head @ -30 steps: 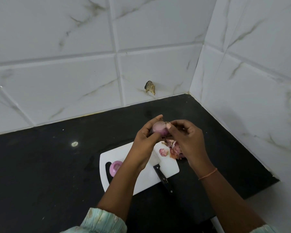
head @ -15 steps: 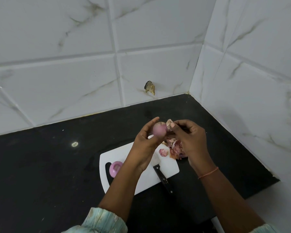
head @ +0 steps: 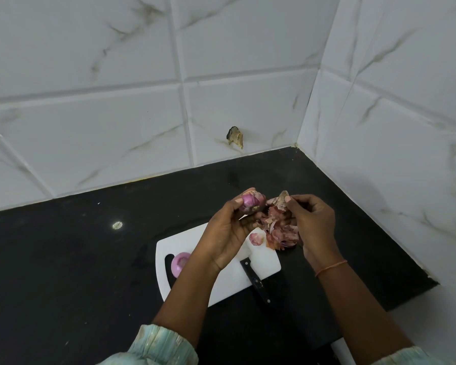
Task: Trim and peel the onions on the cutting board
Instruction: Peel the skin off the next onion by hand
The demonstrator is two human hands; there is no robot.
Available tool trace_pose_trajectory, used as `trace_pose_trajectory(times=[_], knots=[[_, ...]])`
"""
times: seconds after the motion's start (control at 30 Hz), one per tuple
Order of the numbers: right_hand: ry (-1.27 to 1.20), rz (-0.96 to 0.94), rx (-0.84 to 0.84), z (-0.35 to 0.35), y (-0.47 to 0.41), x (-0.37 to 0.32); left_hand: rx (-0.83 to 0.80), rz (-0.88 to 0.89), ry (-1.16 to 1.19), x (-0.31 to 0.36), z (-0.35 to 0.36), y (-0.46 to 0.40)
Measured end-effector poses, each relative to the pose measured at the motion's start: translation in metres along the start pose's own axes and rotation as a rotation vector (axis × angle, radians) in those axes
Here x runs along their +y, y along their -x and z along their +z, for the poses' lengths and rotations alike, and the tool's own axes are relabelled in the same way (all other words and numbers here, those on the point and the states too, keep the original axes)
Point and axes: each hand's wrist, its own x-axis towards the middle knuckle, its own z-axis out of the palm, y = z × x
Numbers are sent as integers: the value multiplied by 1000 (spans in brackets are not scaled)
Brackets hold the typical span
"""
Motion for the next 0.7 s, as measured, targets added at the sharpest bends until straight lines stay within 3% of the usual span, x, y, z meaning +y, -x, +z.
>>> trace_pose_trajectory(times=[0.13, 0.2, 0.27, 0.47, 0.7], knots=[[16, 65, 9, -3, -6, 11, -10, -14, 18, -1, -2, 0], [178, 50, -40, -3, -4, 13, -23, -10, 10, -1, -2, 0], [300, -63, -122, -3, 3, 10, -21, 14, -24, -1, 0, 0], [301, -597, -273, 13, 26, -13, -6, 121, -209, -2, 7, 0], [287, -643, -199, 16, 22, -8, -5, 218, -298, -2, 7, 2]])
